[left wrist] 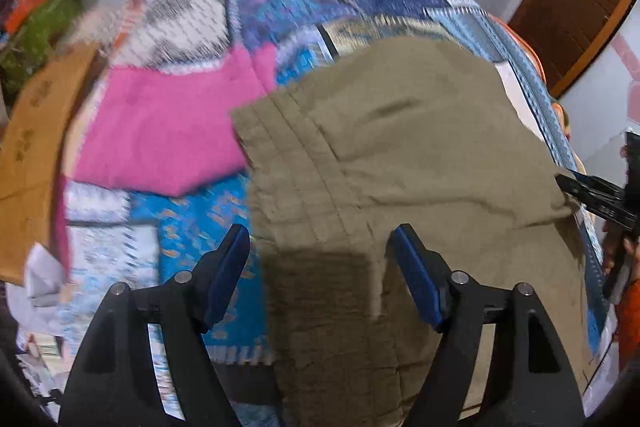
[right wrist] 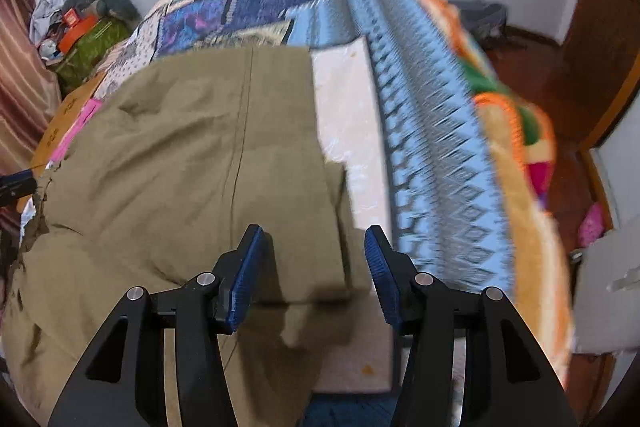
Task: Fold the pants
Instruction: 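Lift the olive pants off the bedspread with both tools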
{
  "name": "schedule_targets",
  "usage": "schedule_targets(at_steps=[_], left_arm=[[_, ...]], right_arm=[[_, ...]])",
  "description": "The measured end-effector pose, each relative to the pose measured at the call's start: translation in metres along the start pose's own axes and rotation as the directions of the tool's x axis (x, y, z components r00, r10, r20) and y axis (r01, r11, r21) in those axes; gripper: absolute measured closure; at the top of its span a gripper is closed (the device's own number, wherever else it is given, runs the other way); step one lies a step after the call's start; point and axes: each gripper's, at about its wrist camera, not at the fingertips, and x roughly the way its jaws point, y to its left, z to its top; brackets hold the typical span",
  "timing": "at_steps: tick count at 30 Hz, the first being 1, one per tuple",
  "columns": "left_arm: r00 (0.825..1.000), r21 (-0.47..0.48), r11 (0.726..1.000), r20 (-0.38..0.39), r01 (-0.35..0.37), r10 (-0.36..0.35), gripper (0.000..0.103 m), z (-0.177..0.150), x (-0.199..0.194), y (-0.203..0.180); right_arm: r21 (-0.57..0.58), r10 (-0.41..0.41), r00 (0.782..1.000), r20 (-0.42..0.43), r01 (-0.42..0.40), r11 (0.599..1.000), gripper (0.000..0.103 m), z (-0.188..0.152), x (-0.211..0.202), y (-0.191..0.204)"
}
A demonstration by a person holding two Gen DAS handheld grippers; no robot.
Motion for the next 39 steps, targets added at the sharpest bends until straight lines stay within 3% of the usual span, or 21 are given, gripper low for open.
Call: schedule_targets(at_steps=[2,5,6,9,14,17,19,21,26,29,31,35,39], left_arm=[[1.000,0.005,1.000,-0.019,0.000,0.000,0.028,-0.005,0.012,-0.003],[1.000,0.004,1.000,-0.010,-0.015,0.015,0.028,-0.008,0.016,-0.007],[1.000,0.001,1.000,-0.008,-0.018,0.018,0.028,-0.008,0.016,-0.008],[0.997,0.031,0.997,0.021,-0.070,0.070,0.035,-0.009,0.012,-0.013],[0.989,0.068,0.988,0.048,-0.142,0.139,0.048,-0.009,0.006,-0.017],[0.989,0.023,0.990,0.043,-0.140,0.139,0.048,-0.009,0.008,-0.013],[0.991,-0.003,0.992,0.041,-0.125,0.125,0.048,-0.010,0.009,-0.008],[0.992,-0.013,0.993,0.034,-0.117,0.118,0.039,-0.011,0.011,-0.004],[0.997,0.024,0.997,-0.001,-0.075,0.076,0.034,-0.008,0.007,0.001],[0.997,0.039,0.996,0.026,-0.079,0.078,0.033,-0.010,-0.012,0.000],[0.990,0.079,0.989,0.065,-0.127,0.122,0.032,-0.010,-0.026,-0.003],[0.985,0.089,0.986,0.115,-0.142,0.132,0.028,-0.003,-0.048,0.002],[0.978,0.076,0.987,0.169,-0.138,0.124,0.021,0.016,-0.066,0.010]], right_arm=[[0.014,0.030,1.000,-0.008,-0.029,0.999,0.055,-0.007,0.011,0.000],[0.010,0.054,0.998,0.024,-0.054,0.998,0.069,-0.015,0.011,0.001],[0.003,0.040,0.999,0.031,-0.041,0.999,0.081,-0.016,0.008,0.003],[-0.031,-0.021,0.998,0.051,0.022,0.999,0.090,-0.018,0.004,0.009],[-0.121,-0.124,0.983,0.134,0.140,0.983,0.094,-0.012,-0.012,0.026],[-0.099,-0.118,0.983,0.140,0.133,0.986,0.095,-0.006,-0.011,0.019],[-0.083,-0.120,0.989,0.090,0.128,0.988,0.095,-0.008,0.004,0.012],[-0.089,-0.129,0.989,0.067,0.135,0.987,0.095,-0.015,0.017,0.011],[-0.055,-0.113,0.994,0.010,0.114,0.992,0.092,-0.006,0.012,0.007],[-0.042,-0.081,0.997,-0.013,0.080,0.996,0.087,-0.002,-0.003,0.006],[-0.049,-0.083,0.997,-0.002,0.083,0.995,0.083,-0.003,-0.016,0.008],[-0.060,-0.058,0.997,0.050,0.061,0.996,0.058,0.001,-0.045,0.016],[-0.105,-0.040,0.991,0.128,0.054,0.993,0.053,0.017,-0.072,0.030]])
